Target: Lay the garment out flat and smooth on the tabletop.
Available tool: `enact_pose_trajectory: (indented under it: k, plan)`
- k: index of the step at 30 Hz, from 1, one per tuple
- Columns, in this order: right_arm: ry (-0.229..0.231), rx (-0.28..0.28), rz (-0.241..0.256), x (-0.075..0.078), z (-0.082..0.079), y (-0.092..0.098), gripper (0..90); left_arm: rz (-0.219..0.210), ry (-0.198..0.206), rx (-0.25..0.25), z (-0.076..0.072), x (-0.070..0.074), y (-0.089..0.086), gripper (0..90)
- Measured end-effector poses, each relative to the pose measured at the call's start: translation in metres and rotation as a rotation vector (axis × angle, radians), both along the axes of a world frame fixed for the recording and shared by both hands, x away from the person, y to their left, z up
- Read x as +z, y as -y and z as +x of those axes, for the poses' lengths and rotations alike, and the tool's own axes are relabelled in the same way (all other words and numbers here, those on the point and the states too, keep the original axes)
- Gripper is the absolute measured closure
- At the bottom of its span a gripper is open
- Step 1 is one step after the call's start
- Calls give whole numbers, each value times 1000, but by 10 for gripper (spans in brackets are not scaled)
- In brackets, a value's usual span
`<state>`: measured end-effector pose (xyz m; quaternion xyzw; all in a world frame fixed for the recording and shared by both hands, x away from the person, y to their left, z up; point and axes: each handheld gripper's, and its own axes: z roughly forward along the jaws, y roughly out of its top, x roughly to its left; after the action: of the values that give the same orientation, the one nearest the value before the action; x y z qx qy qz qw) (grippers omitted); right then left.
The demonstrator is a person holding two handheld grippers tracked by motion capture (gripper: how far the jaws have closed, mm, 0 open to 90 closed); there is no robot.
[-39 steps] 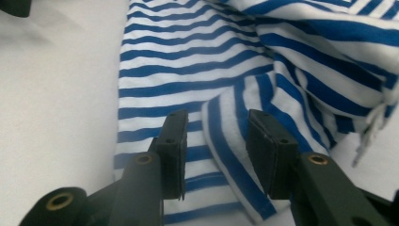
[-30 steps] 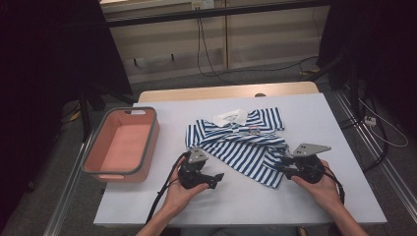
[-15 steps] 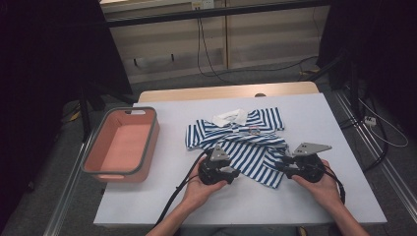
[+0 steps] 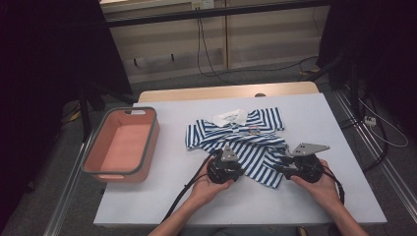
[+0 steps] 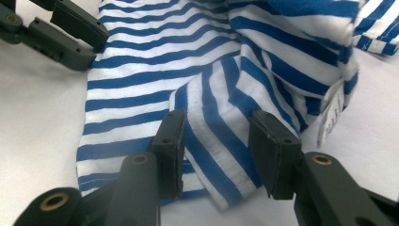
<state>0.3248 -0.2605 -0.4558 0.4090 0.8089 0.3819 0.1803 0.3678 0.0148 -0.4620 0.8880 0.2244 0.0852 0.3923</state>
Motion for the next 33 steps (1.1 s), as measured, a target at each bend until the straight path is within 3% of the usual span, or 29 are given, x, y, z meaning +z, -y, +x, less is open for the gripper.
enact_pose_trajectory:
  k: [5, 9, 13, 16, 18, 22, 25, 28, 31, 33]
  plan:
    - [3, -2, -1, 0, 0, -1, 559, 11, 2, 6, 1, 1, -2, 888]
    - [7, -7, 3, 1, -1, 1, 556, 8, -33, 5, 3, 2, -6, 900]
    - [13, -10, 7, 2, -1, 3, 554, 12, -42, 21, 3, 4, -18, 900]
    - [13, -13, 8, 2, 0, 3, 554, -38, -50, 45, 6, 8, -25, 900]
    - [15, -15, 8, 2, 0, 3, 554, -95, -83, 43, 8, 11, -24, 900]
    - [18, -20, 11, 2, 0, 4, 553, -111, -101, 11, 4, 8, -12, 745]
    - [16, -20, 12, 2, 0, 5, 552, -83, -87, -18, 0, 4, -2, 682]
    - [15, -17, 11, 2, 0, 4, 543, -68, -59, -17, -1, 1, 7, 592]
    - [16, -17, 12, 2, 0, 4, 534, -25, -17, -10, -2, -2, 13, 517]
    - [16, -20, 11, 2, 0, 4, 524, -25, 16, -17, -5, -4, 17, 490]
